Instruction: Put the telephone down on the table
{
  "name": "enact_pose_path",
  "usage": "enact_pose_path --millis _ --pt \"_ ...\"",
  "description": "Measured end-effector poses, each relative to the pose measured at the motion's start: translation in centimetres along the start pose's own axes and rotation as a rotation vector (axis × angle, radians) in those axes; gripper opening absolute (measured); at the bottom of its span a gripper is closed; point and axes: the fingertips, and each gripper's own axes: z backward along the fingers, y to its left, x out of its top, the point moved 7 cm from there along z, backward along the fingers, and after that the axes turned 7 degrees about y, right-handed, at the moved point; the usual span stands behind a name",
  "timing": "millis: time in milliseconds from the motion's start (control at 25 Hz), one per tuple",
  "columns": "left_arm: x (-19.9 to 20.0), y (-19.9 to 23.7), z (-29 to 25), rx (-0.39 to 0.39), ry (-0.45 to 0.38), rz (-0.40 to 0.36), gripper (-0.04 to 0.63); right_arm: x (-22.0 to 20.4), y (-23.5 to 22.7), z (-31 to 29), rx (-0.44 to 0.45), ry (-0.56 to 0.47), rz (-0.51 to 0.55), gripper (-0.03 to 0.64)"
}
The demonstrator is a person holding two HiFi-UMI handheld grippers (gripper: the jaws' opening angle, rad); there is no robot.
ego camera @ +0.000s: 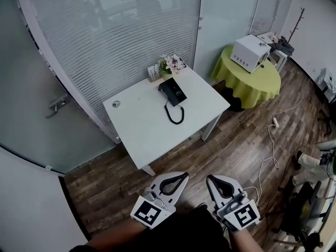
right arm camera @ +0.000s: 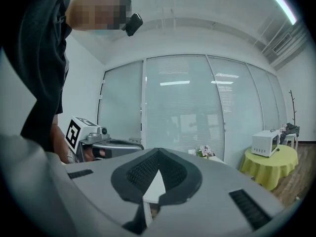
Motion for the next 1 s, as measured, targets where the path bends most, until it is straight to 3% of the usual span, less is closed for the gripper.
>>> enact_pose_path --millis 320,1000 --pt "0.7 2.8 -4.4 0.051 -0.003 0.009 0.009 0.2 -5.8 -2.3 0.021 -0.019 0.004 0.021" --pt "4.6 5.3 -20.1 0.229 0.031 0.011 0.009 1.8 -23.7 -6.2 0.228 -0.018 0.027 0.023"
